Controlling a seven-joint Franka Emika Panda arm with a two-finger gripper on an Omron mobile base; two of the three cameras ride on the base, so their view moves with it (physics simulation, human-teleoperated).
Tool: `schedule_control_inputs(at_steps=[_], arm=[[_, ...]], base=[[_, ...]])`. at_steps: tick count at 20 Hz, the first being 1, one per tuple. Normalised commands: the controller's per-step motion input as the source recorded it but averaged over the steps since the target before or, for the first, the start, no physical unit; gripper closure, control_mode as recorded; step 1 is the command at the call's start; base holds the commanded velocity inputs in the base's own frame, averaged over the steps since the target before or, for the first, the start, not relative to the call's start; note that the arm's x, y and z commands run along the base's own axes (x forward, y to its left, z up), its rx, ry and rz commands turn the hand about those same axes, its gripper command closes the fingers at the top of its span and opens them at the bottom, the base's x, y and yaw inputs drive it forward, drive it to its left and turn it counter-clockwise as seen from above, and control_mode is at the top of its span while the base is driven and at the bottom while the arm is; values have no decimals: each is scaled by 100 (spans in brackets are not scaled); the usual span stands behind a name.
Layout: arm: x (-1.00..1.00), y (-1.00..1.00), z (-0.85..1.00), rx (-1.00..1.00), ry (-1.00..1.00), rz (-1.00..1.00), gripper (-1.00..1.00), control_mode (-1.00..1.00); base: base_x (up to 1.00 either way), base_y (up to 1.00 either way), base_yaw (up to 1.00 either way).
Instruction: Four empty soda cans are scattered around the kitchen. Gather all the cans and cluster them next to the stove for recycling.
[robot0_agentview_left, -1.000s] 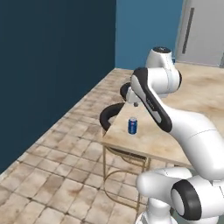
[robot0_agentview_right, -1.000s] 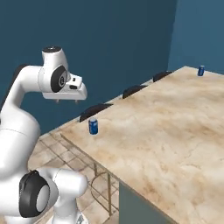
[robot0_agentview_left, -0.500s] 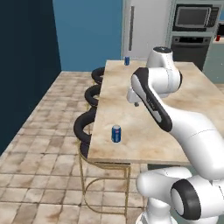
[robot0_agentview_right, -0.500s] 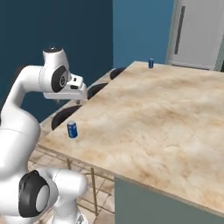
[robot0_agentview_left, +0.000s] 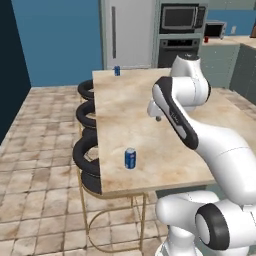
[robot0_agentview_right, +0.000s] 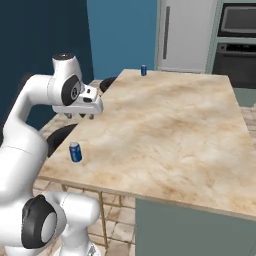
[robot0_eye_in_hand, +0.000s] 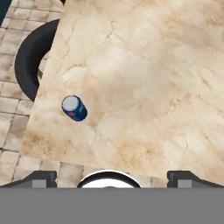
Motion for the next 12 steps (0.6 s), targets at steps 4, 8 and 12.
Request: schedule_control_inputs(at_steps=[4,8,12], arm=[[0,0,0,0,0,0,-100,100],[0,0,0,0,0,0,-100,100],[0,0,0,0,0,0,-100,100]], base=[[18,39,-25],[3,7,-3],[0,0,0]])
